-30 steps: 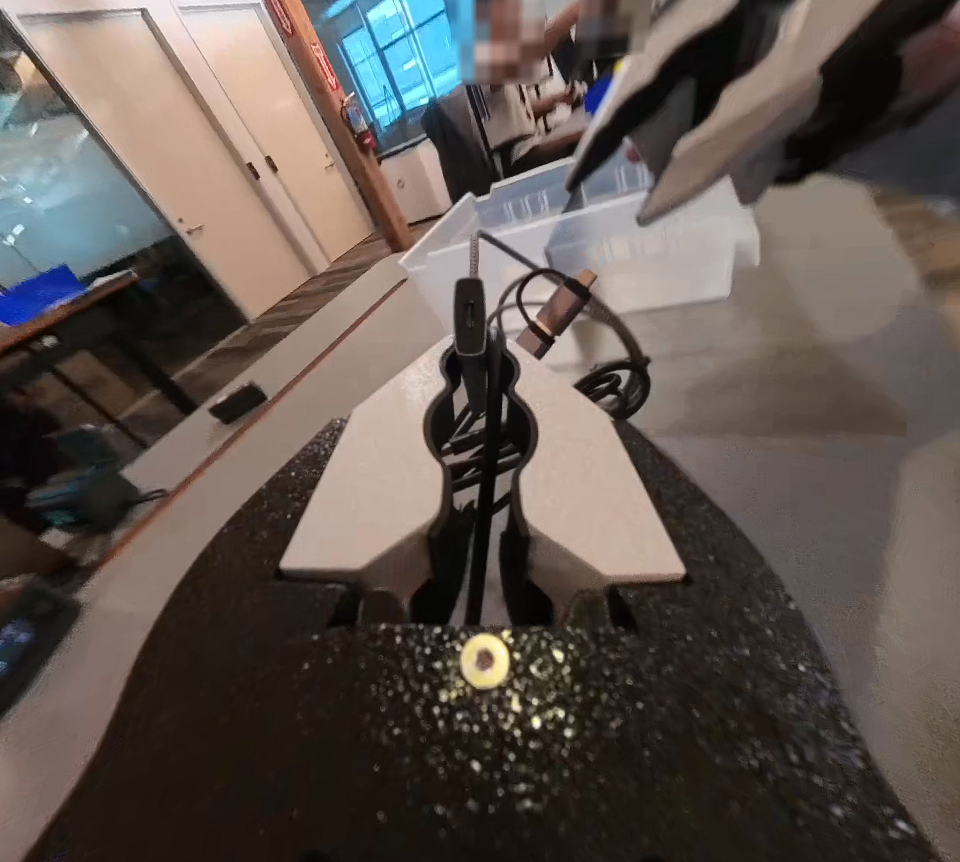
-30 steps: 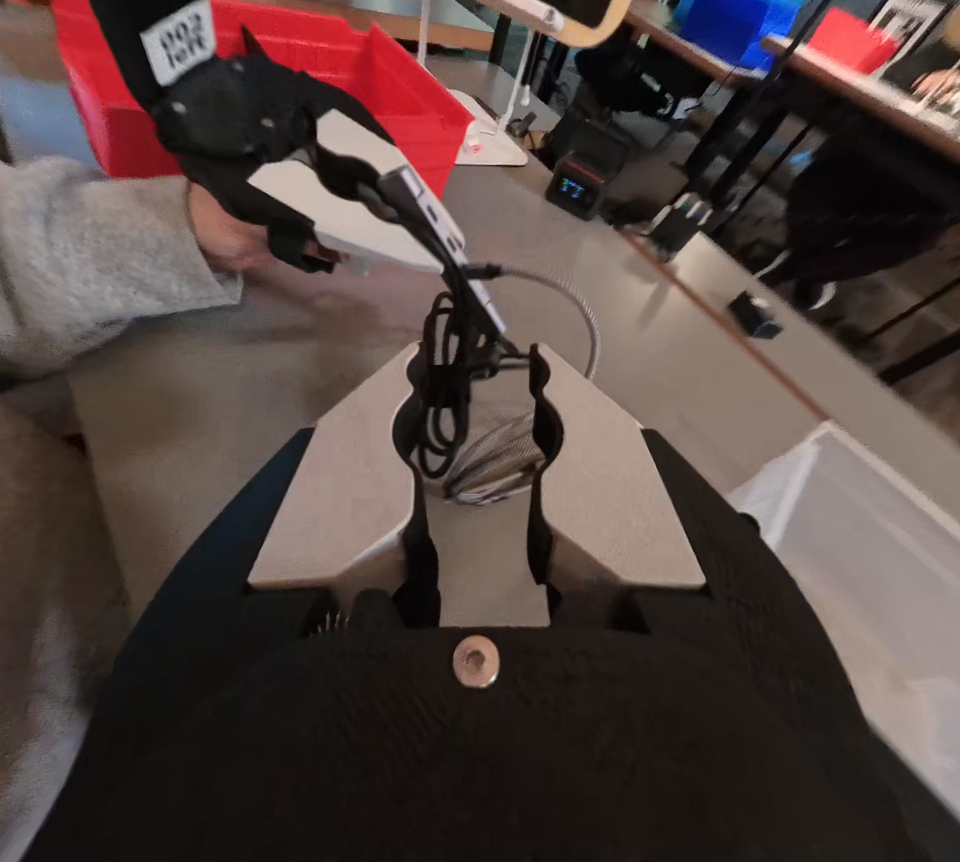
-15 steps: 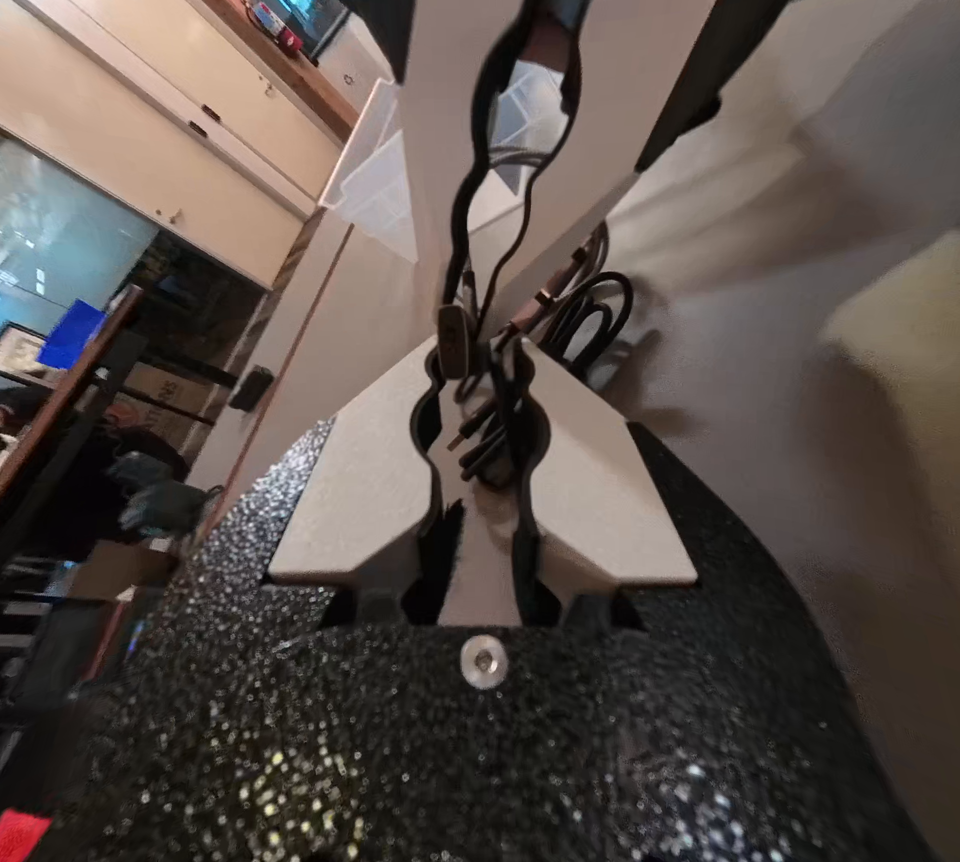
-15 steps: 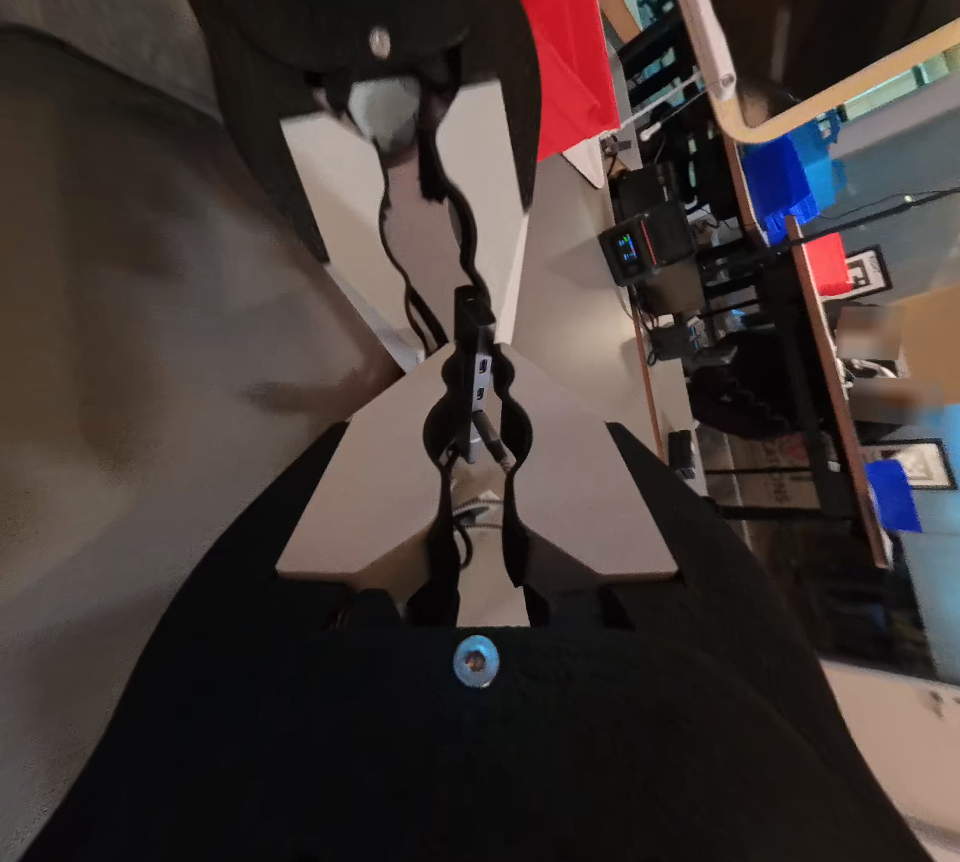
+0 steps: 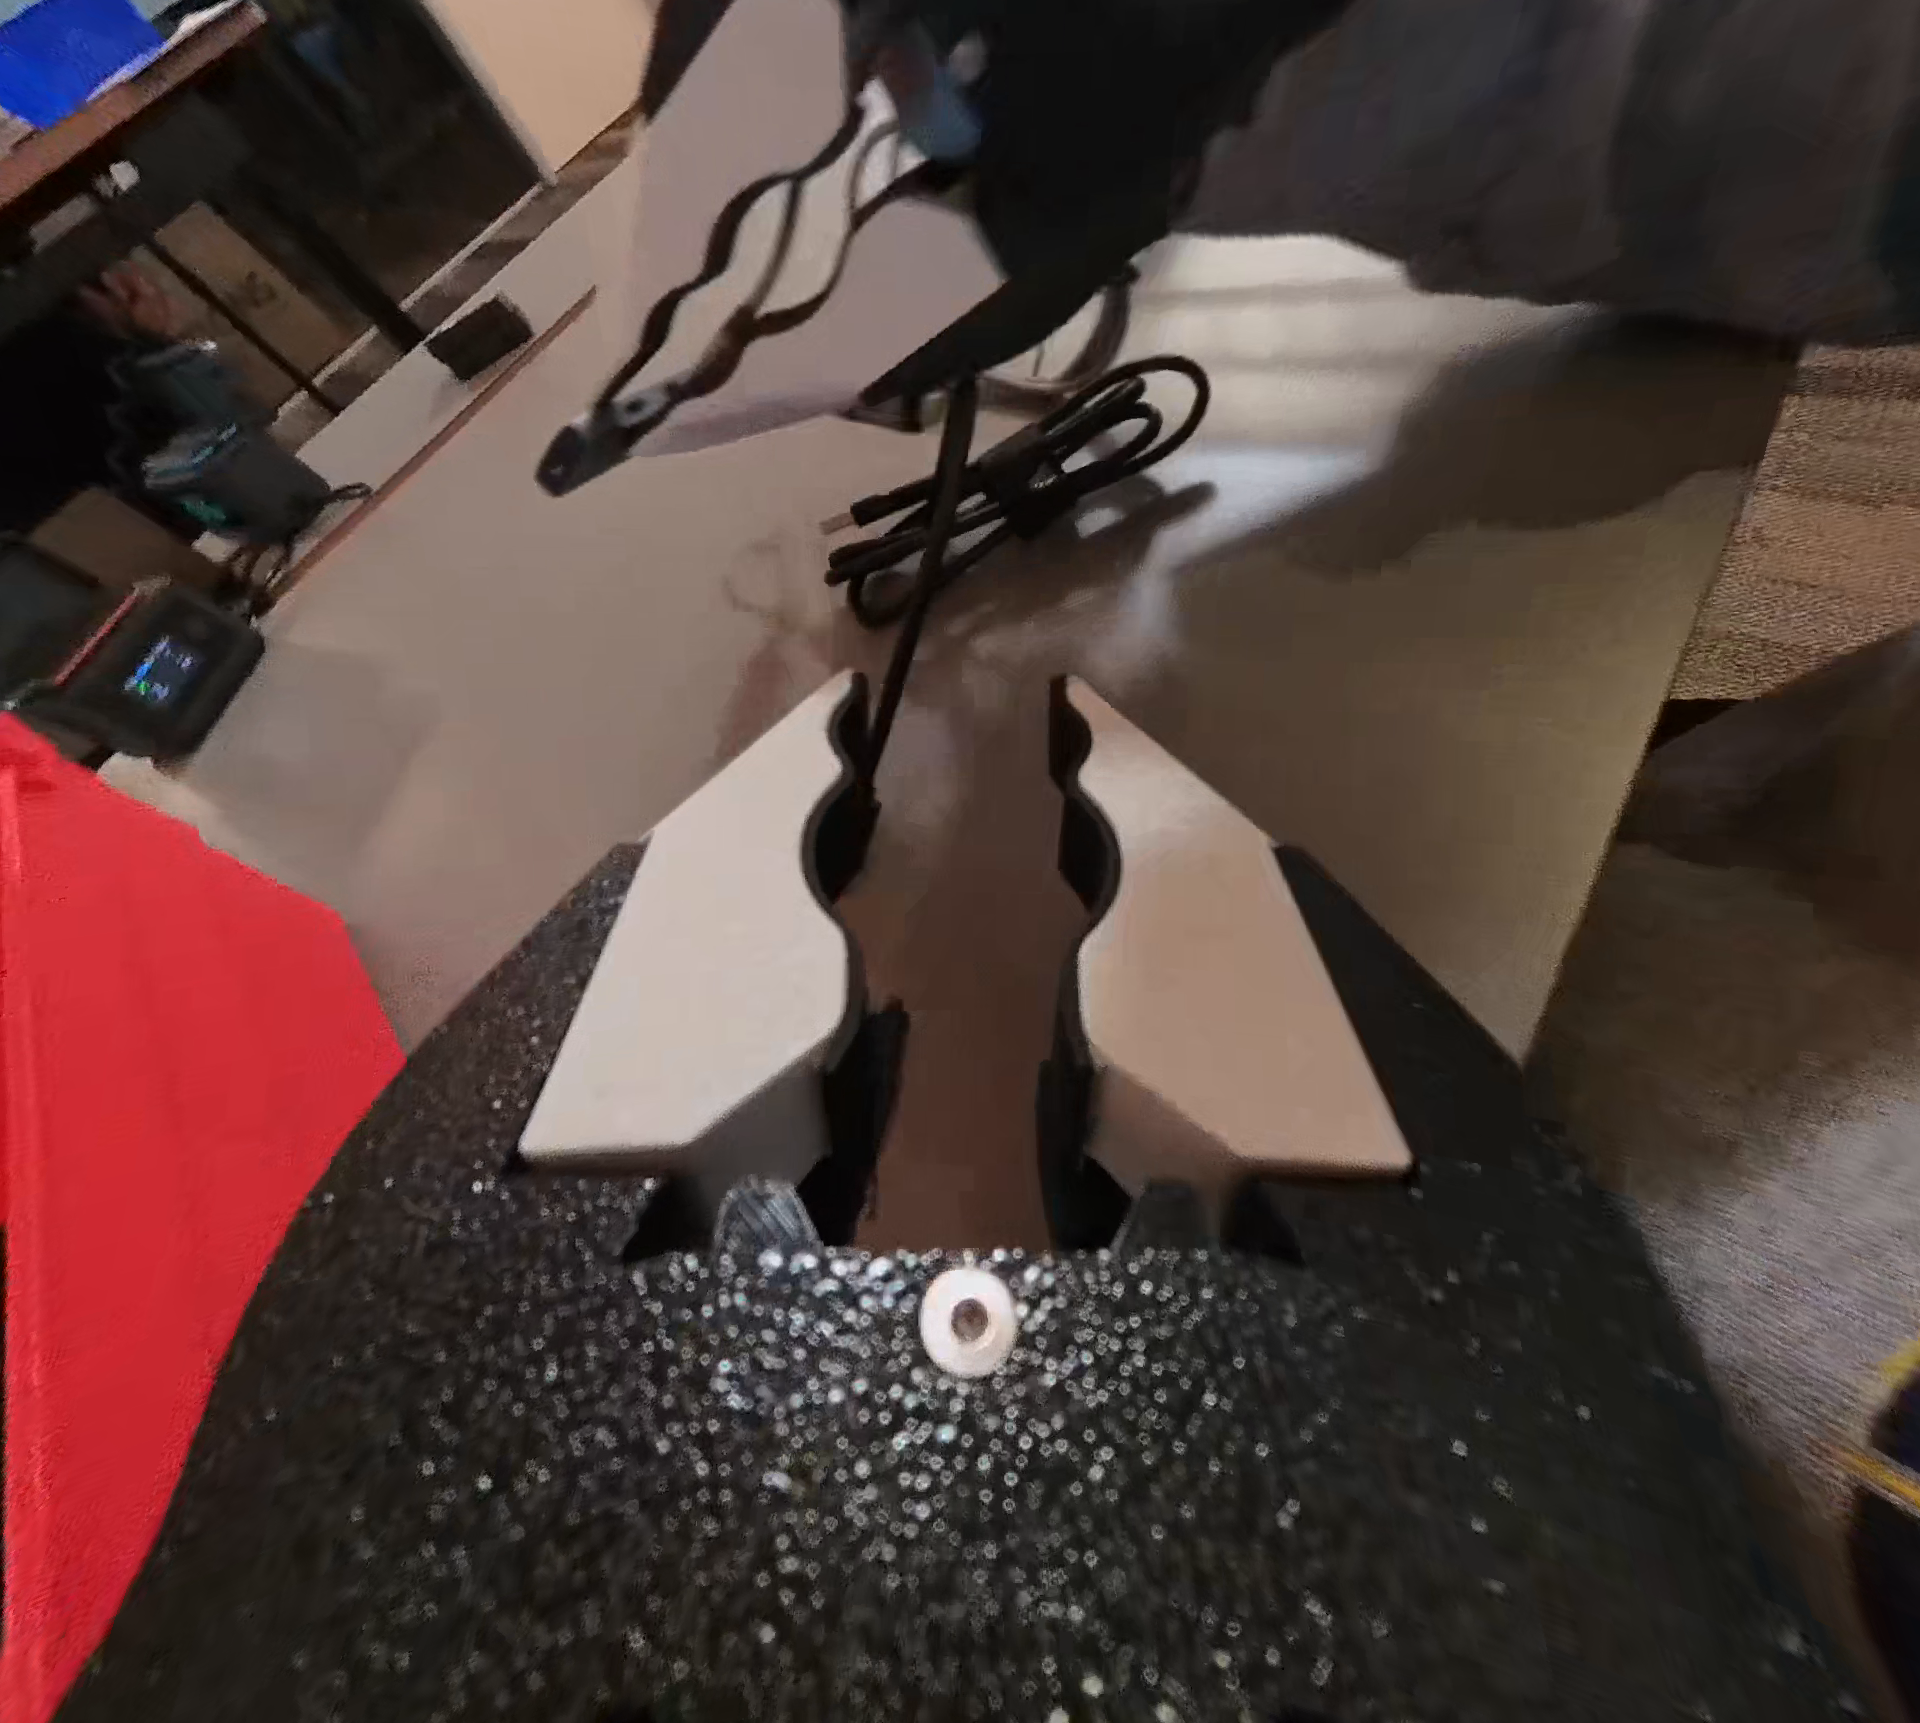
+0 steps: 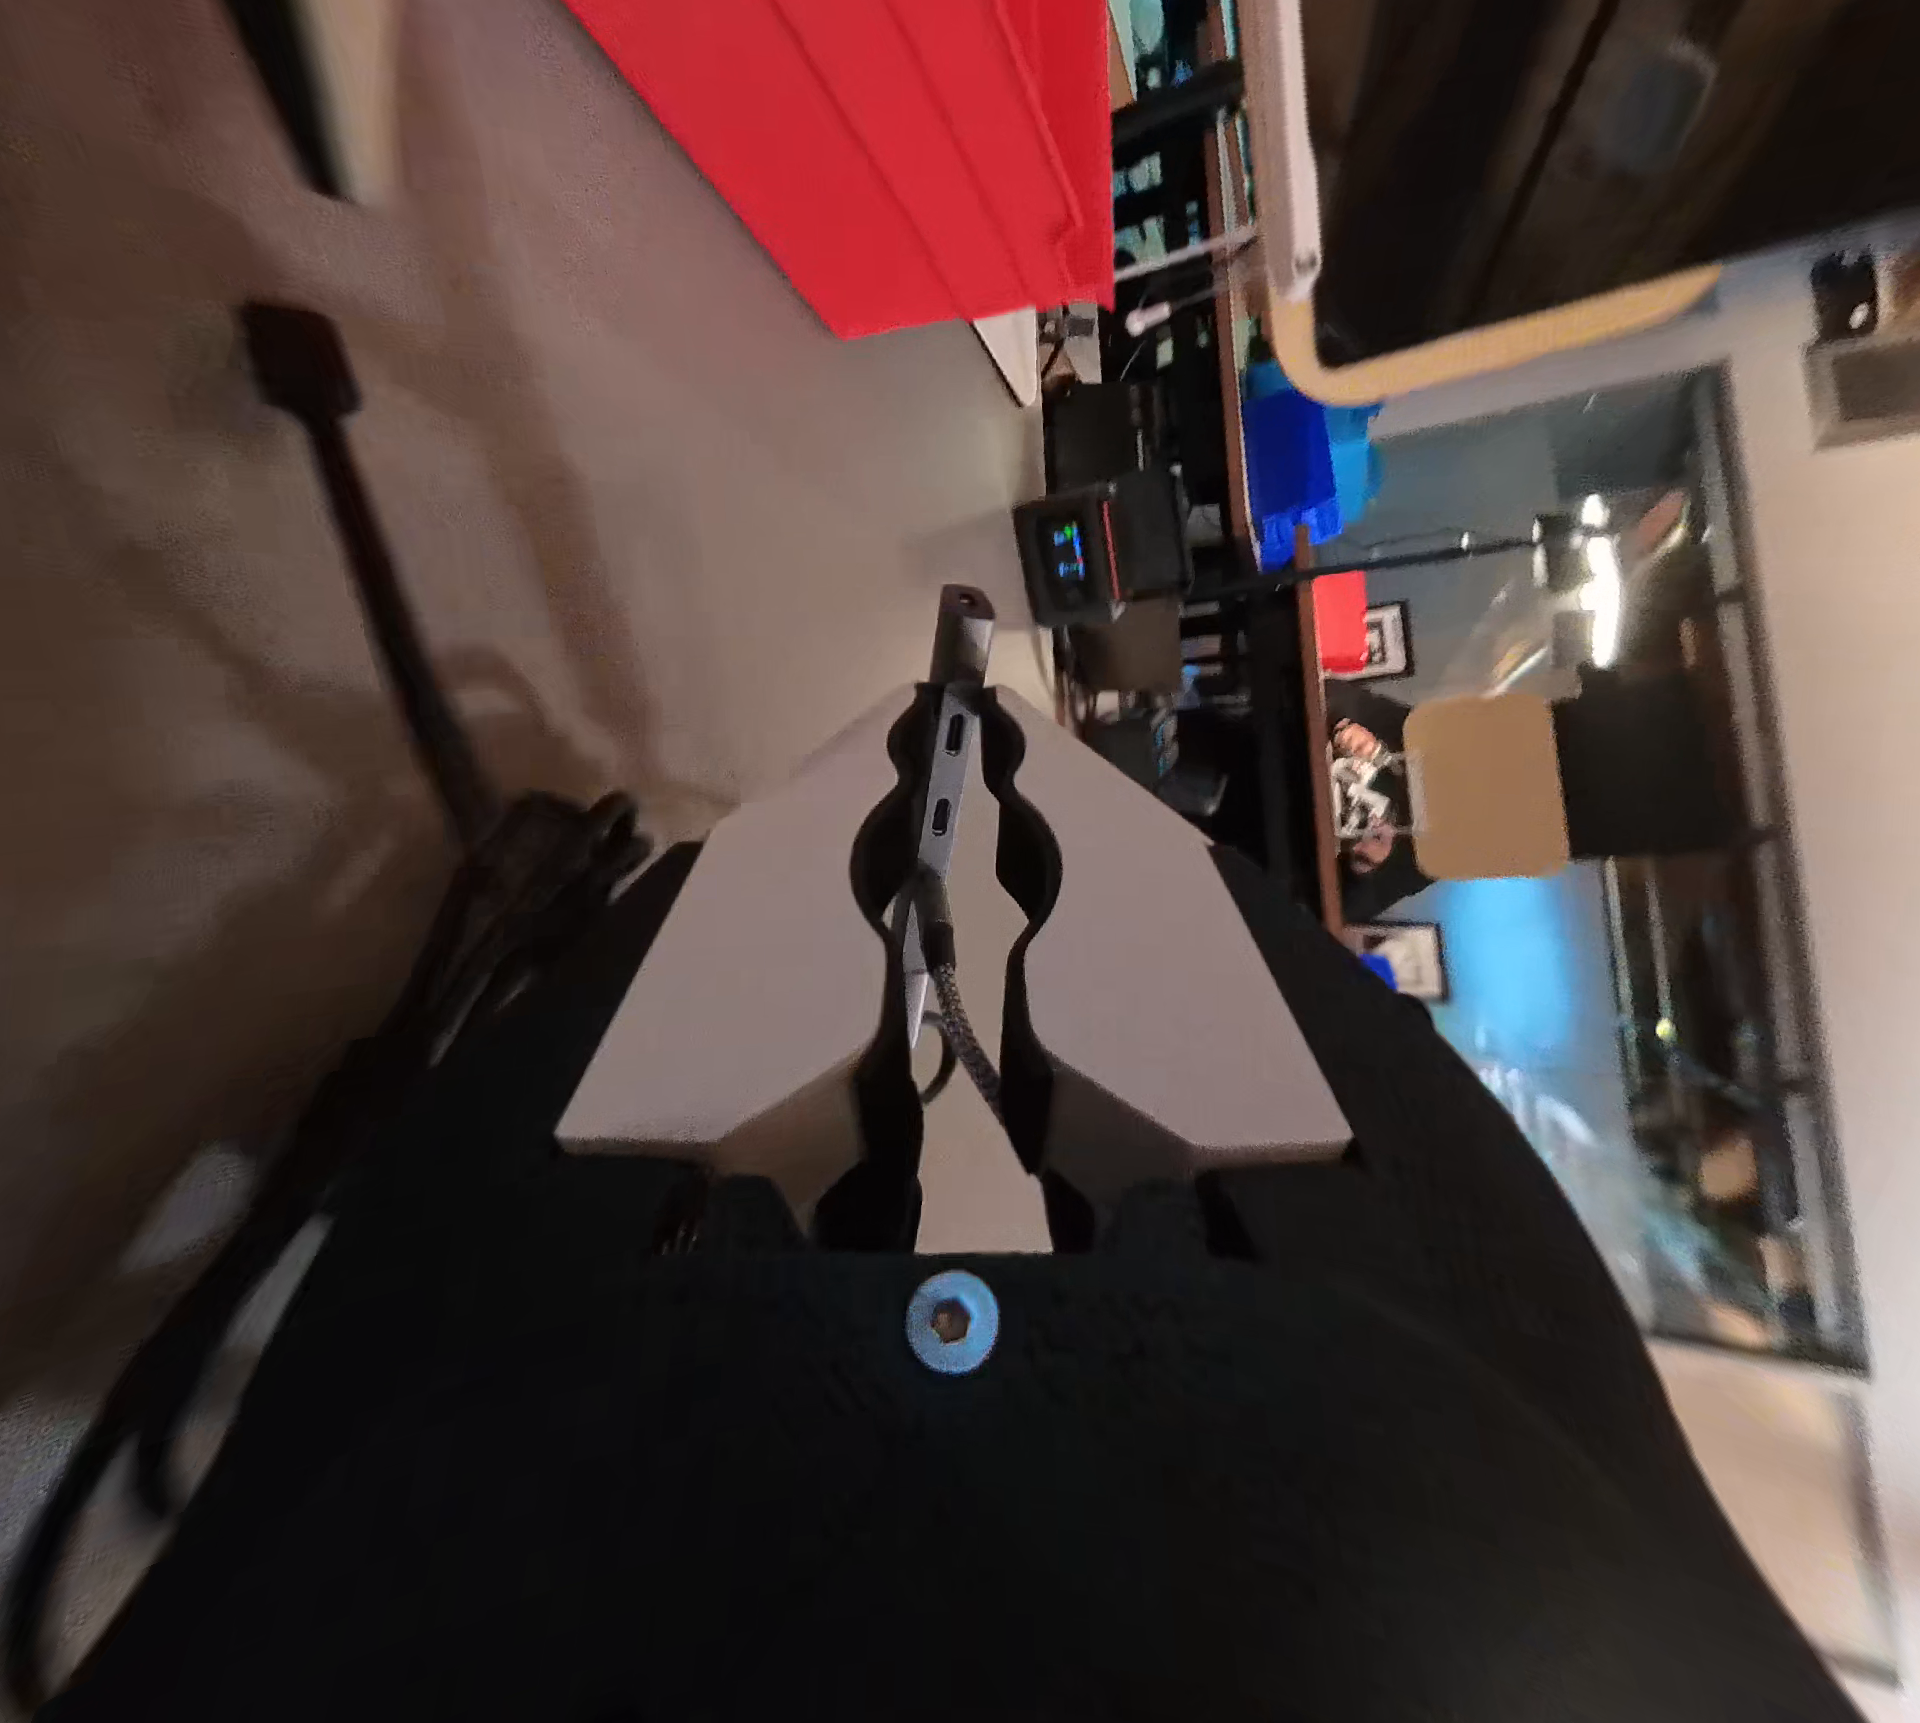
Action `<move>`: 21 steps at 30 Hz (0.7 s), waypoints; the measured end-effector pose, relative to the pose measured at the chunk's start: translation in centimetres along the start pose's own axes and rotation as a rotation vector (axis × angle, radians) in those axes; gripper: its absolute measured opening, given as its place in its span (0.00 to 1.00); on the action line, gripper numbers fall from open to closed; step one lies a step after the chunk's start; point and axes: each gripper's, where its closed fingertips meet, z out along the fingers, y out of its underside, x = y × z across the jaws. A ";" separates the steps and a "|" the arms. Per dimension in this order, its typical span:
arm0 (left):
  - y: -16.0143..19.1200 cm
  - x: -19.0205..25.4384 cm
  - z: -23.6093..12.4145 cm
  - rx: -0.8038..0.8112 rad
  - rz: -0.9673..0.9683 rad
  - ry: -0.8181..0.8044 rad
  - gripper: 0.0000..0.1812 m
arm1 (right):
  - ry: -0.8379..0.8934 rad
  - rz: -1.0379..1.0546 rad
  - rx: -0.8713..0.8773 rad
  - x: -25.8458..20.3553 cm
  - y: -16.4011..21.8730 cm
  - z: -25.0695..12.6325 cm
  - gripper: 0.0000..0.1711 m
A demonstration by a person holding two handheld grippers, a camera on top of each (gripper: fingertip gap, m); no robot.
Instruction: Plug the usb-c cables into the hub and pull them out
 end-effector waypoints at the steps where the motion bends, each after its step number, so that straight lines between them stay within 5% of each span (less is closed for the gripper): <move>1: 0.1 0.1 -0.4 -0.015 -0.003 -0.015 0.16 | -0.008 -0.031 0.019 -0.1 -0.4 1.2 0.04; 5: 0.2 -1.1 -1.3 -0.053 0.027 -0.114 0.15 | -0.113 -0.093 0.067 -1.9 -1.1 5.3 0.04; 11: 0.6 -2.1 -2.4 -0.022 -0.027 -0.142 0.15 | -0.374 0.082 0.047 -5.2 -0.9 7.1 0.05; 16: 1.1 -2.2 -2.5 -0.022 -0.013 -0.135 0.16 | -0.464 0.221 -0.090 -4.2 1.3 5.2 0.26; 18: 1.0 -2.2 -2.5 -0.021 0.005 -0.136 0.16 | -0.473 0.373 -0.119 -2.6 2.1 3.4 0.25; 21: 0.5 -2.5 -2.7 -0.010 0.037 -0.159 0.16 | -0.693 0.727 0.061 -2.8 -2.3 -0.6 0.25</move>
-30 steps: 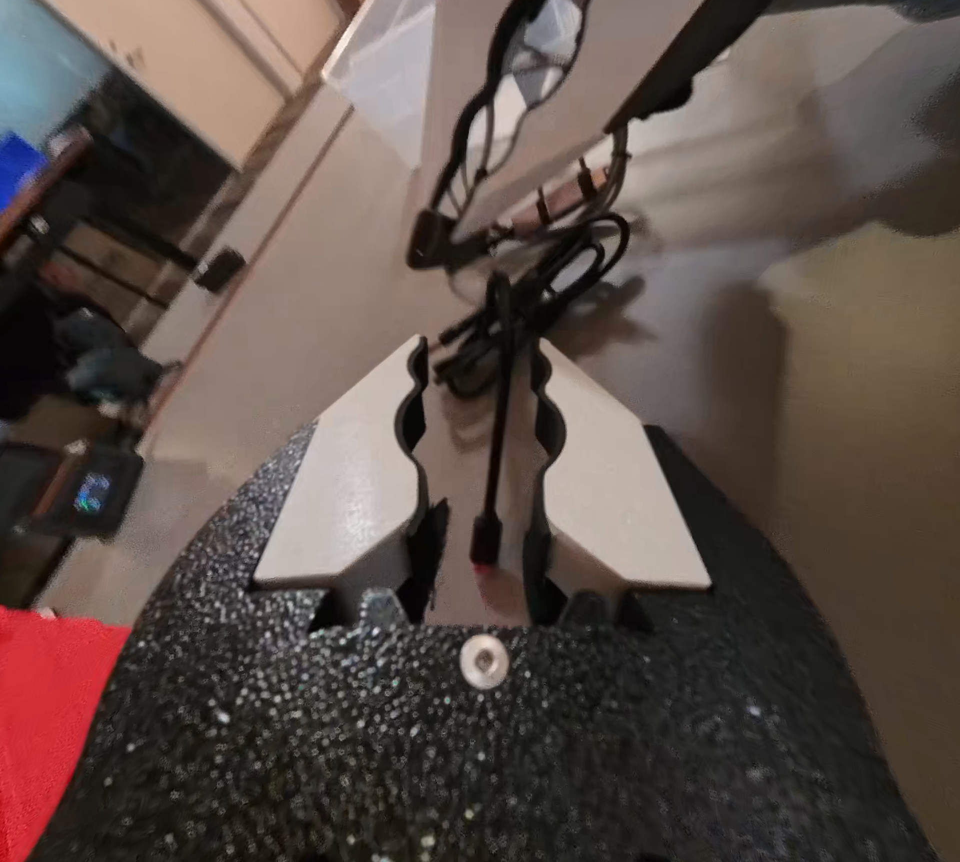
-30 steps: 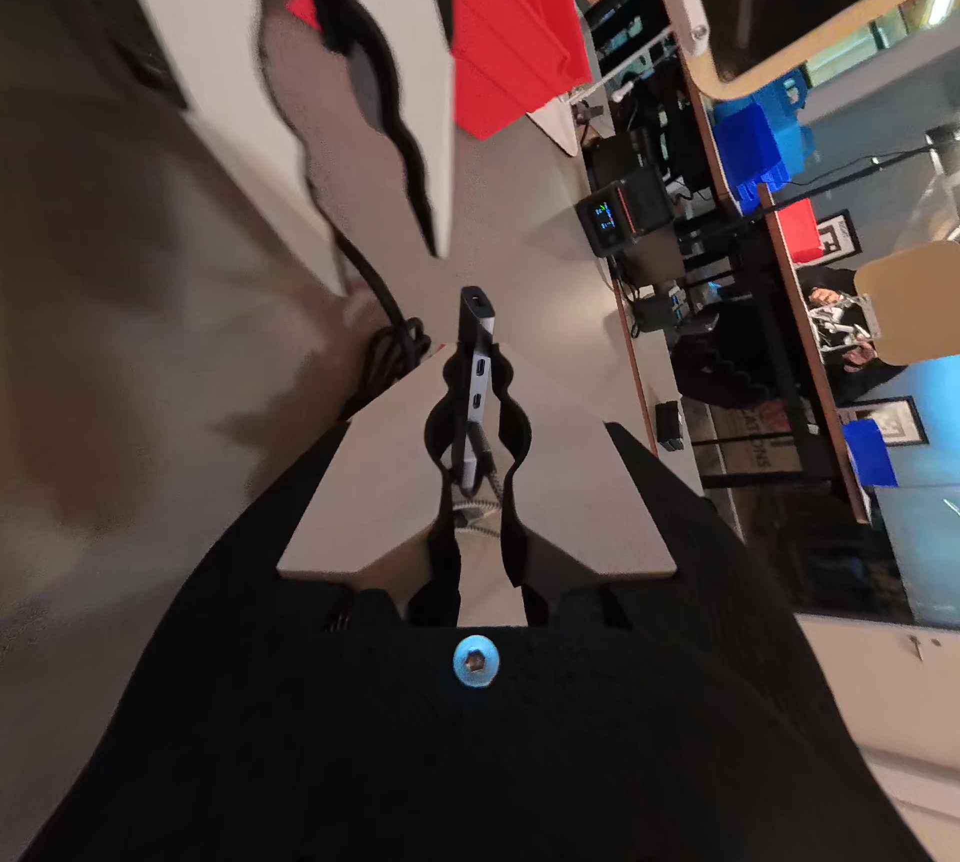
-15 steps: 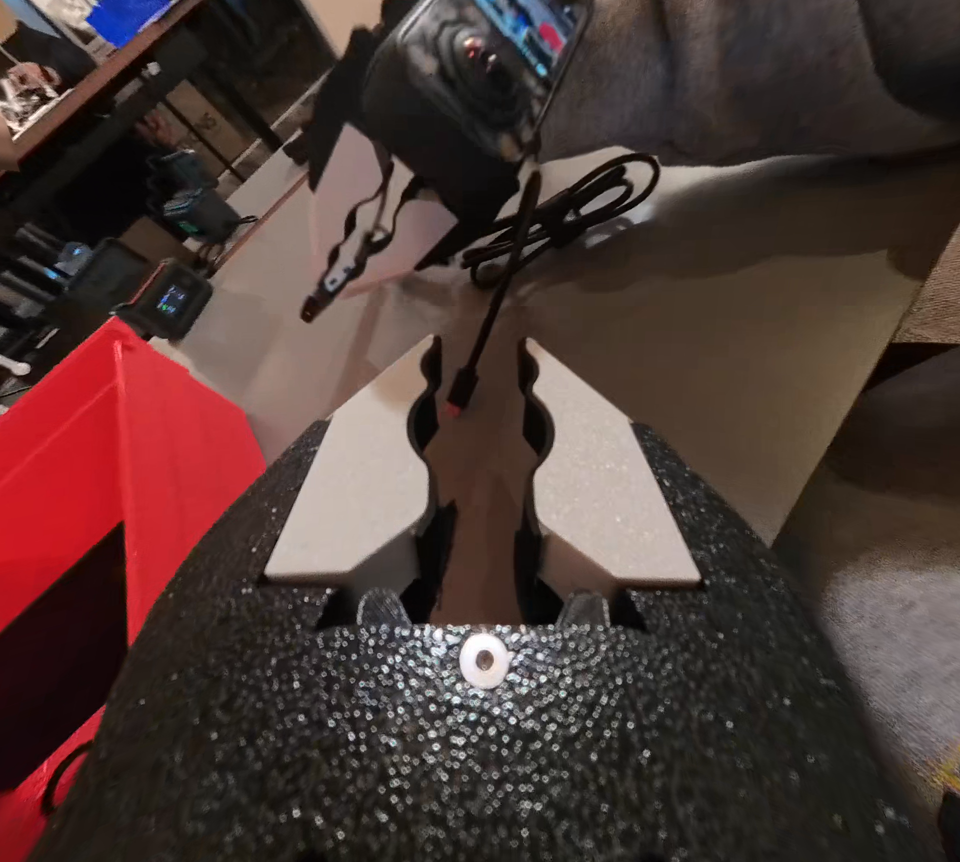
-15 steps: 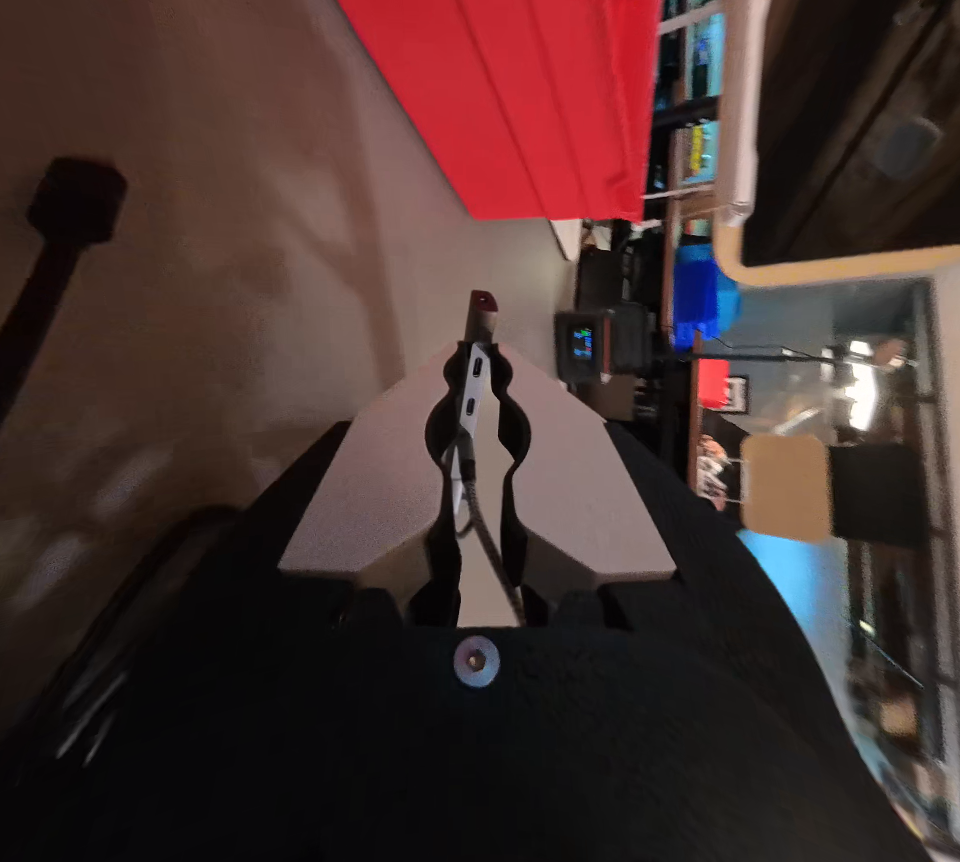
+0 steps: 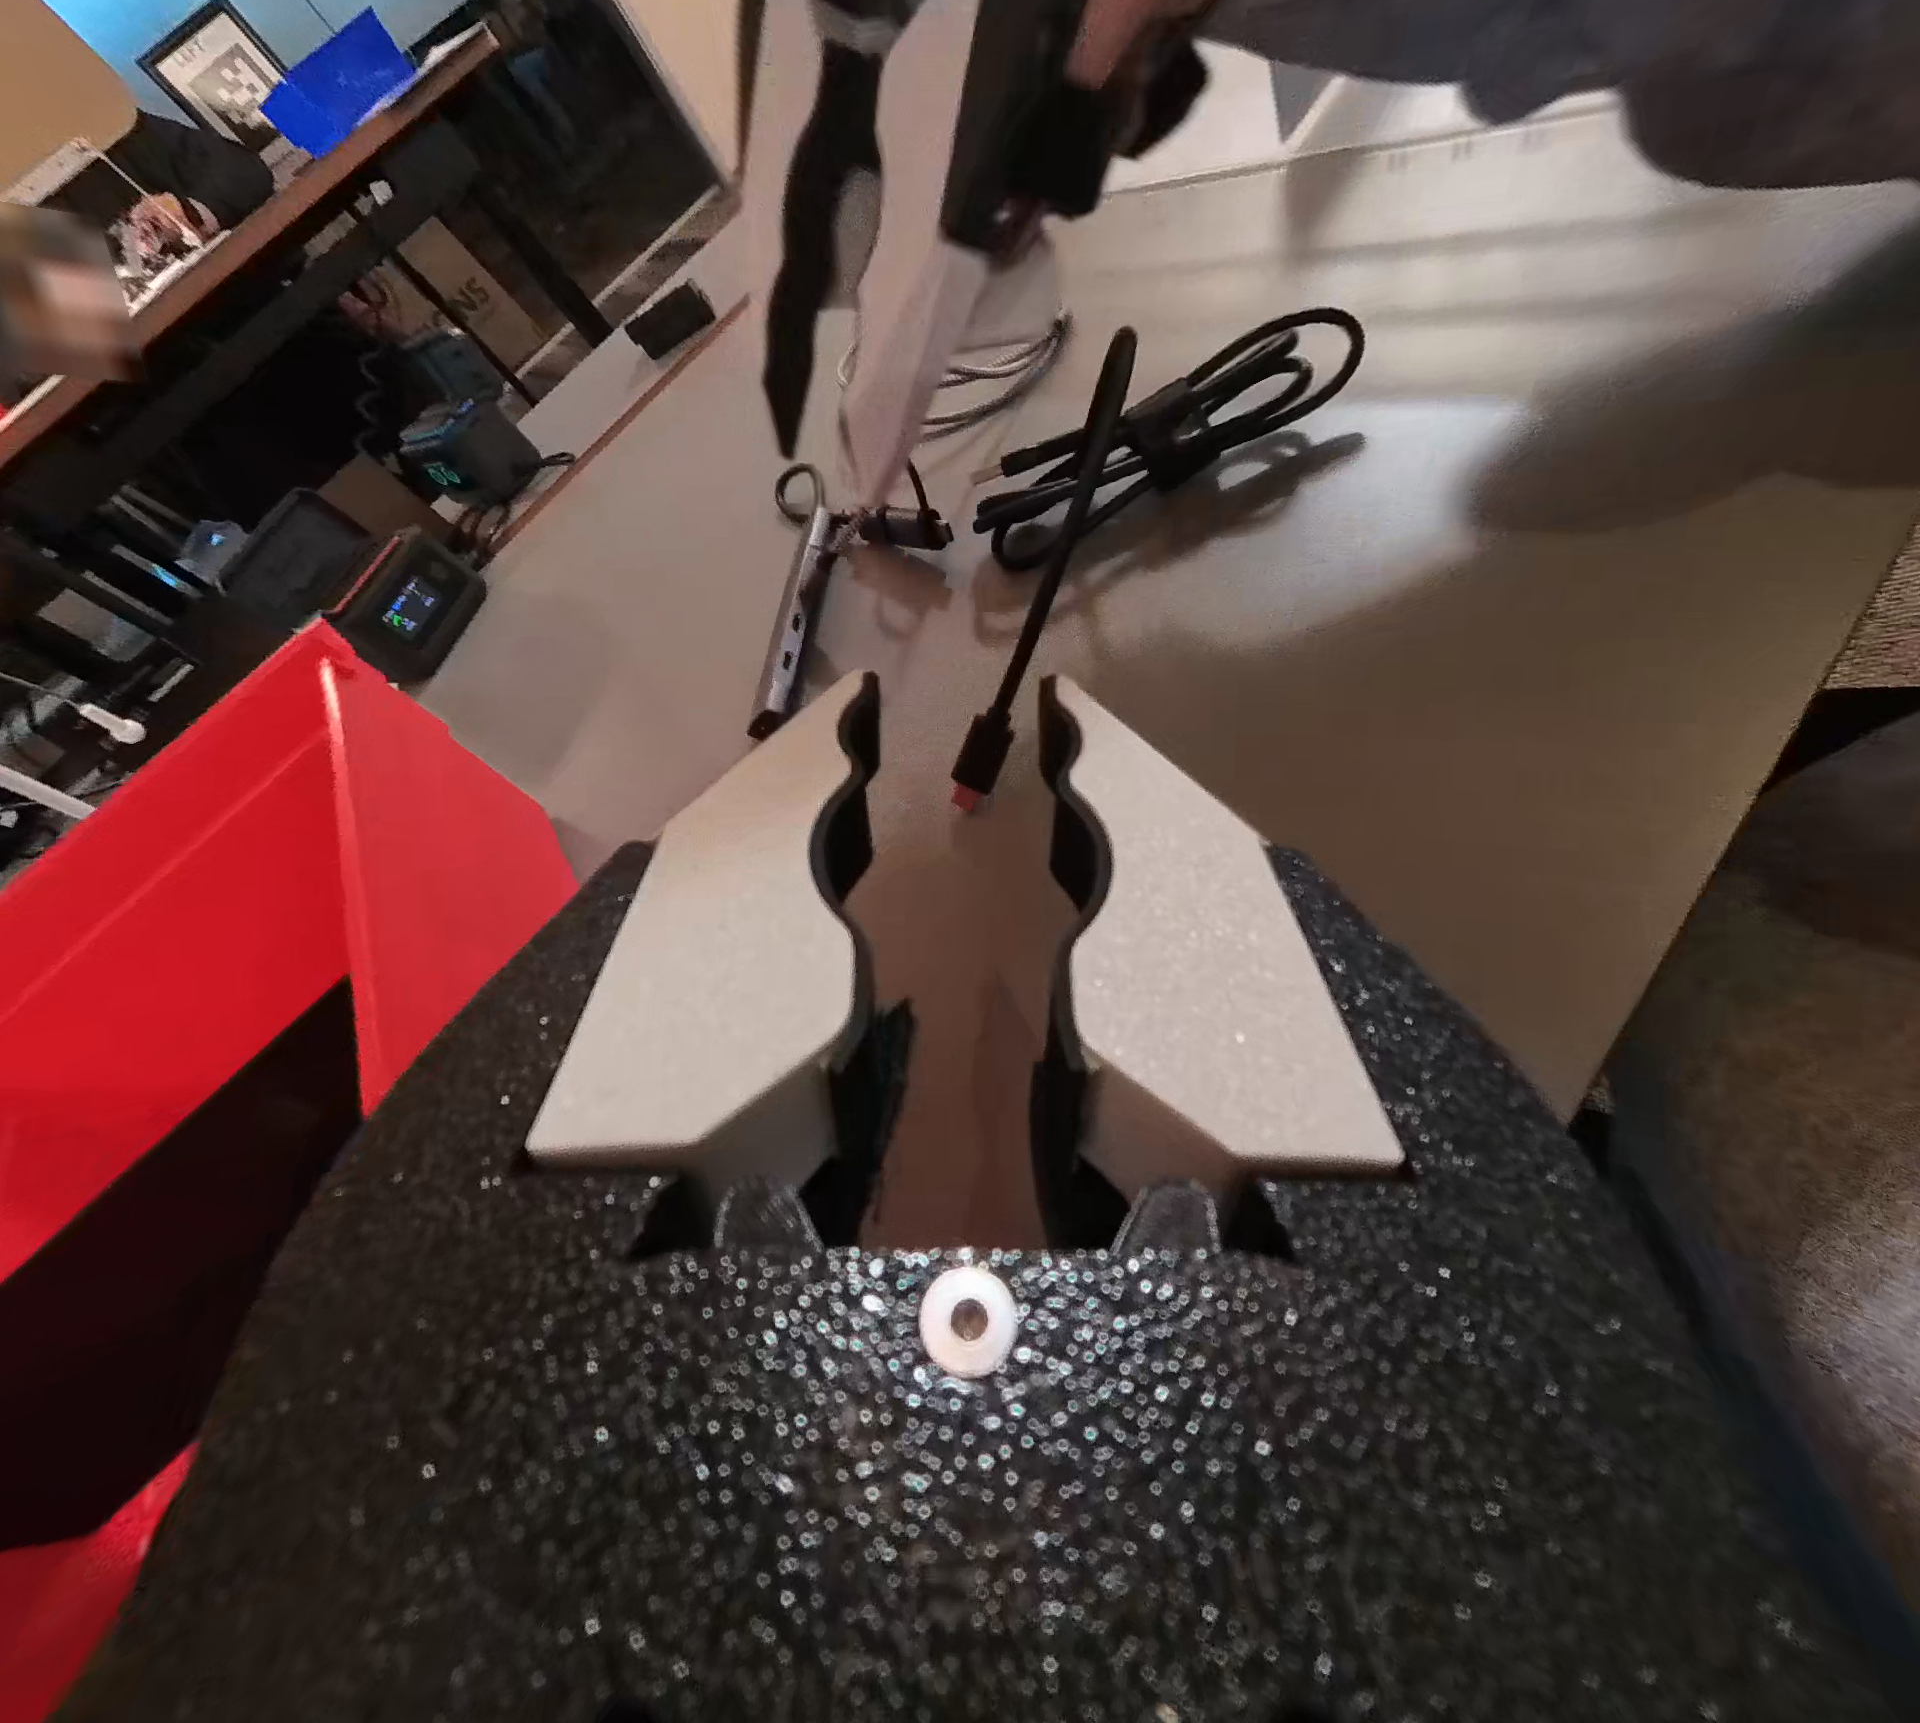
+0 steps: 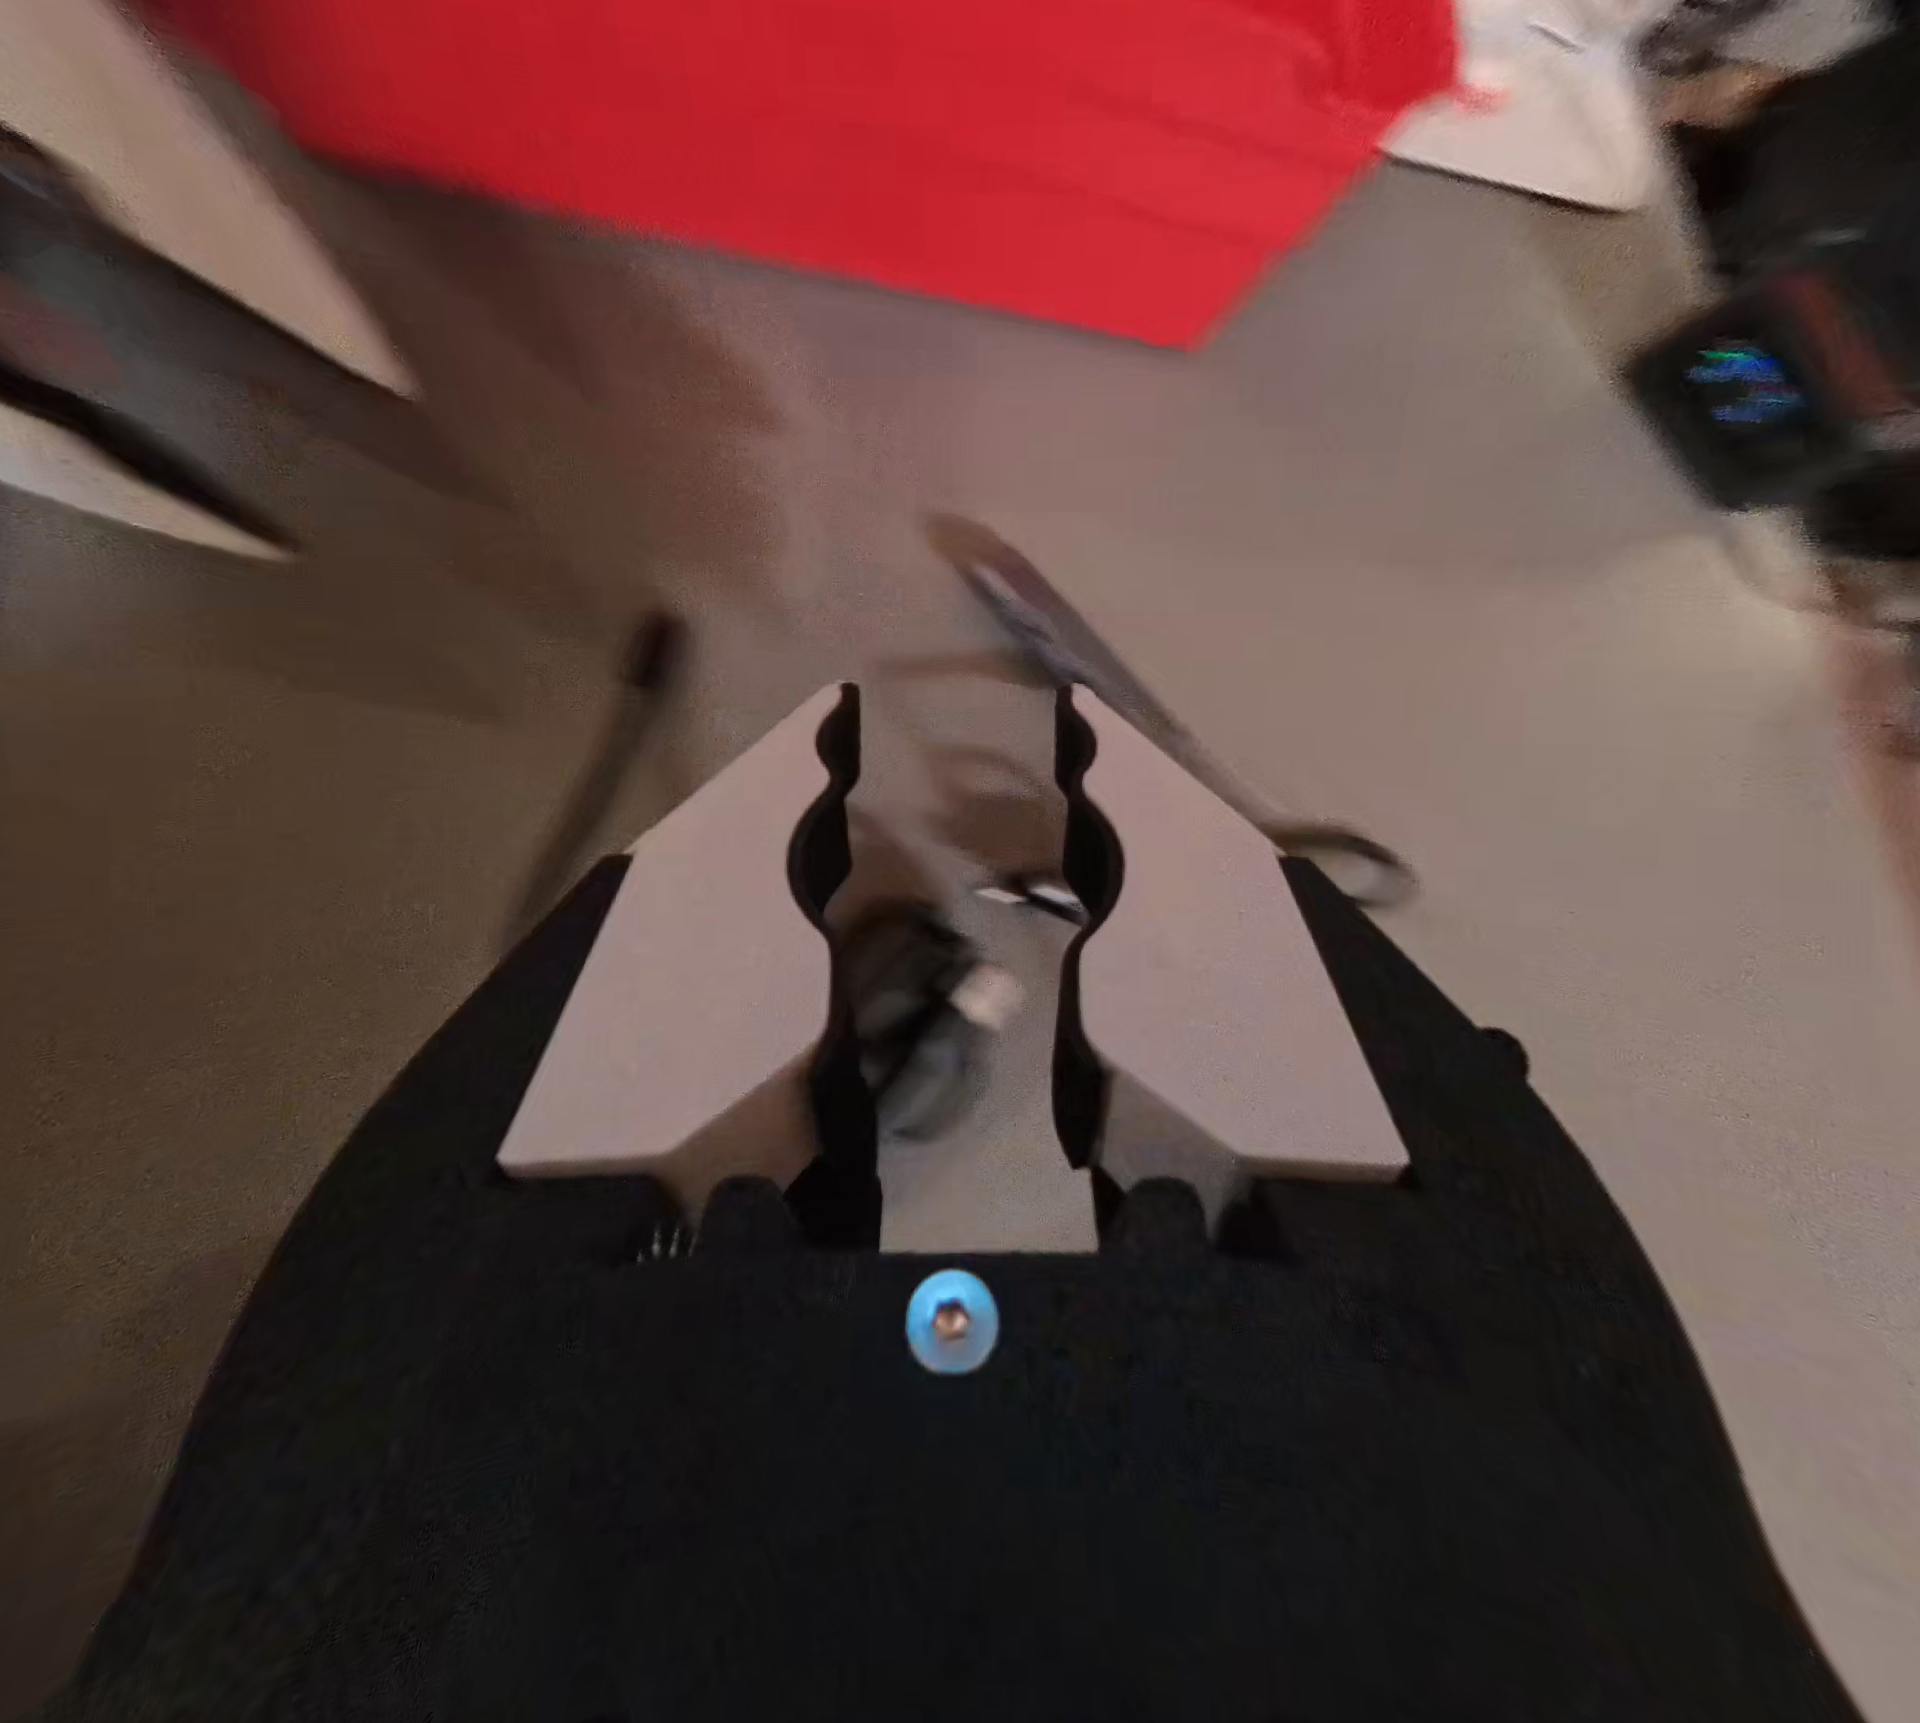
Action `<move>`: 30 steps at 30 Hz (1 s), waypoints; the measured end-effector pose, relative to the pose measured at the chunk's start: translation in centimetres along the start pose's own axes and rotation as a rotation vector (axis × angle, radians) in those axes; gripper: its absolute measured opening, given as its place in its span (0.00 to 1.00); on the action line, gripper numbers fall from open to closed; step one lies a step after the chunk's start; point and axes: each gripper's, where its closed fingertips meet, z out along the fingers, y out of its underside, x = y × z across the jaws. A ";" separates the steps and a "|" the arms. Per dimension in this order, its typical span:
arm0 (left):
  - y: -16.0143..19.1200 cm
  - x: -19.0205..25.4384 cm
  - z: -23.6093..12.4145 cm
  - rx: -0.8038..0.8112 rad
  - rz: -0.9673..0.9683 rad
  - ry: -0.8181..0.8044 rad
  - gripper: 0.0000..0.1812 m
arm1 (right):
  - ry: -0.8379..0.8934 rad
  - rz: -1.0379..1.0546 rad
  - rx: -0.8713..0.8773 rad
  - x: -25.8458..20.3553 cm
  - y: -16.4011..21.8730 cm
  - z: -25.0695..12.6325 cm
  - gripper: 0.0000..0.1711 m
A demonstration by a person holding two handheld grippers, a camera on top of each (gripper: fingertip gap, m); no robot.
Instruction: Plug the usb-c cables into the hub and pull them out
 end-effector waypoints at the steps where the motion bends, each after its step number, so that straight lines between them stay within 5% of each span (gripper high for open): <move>1: -0.1 -0.2 0.0 0.003 0.006 -0.007 0.16 | -0.114 0.066 0.057 -2.2 -0.9 -0.3 0.26; 3: -0.3 -0.4 0.0 0.008 0.003 -0.011 0.16 | -0.189 0.093 0.049 -4.8 -0.7 0.2 0.27; 8: -0.2 -0.3 0.2 0.015 -0.031 0.009 0.16 | -0.018 -0.161 -0.260 -5.4 4.3 3.4 0.25; 10: 0.0 -0.3 0.3 0.001 -0.012 0.000 0.16 | 0.012 -0.217 -0.282 -5.5 4.8 3.7 0.05; 23: -0.5 -1.9 5.5 -0.088 0.048 -0.082 0.19 | 0.260 0.081 -0.347 -2.8 10.4 -4.2 0.00; 30: -1.6 -0.3 5.6 0.007 0.079 -0.078 0.17 | 0.272 0.052 0.004 -0.4 1.9 -6.2 0.17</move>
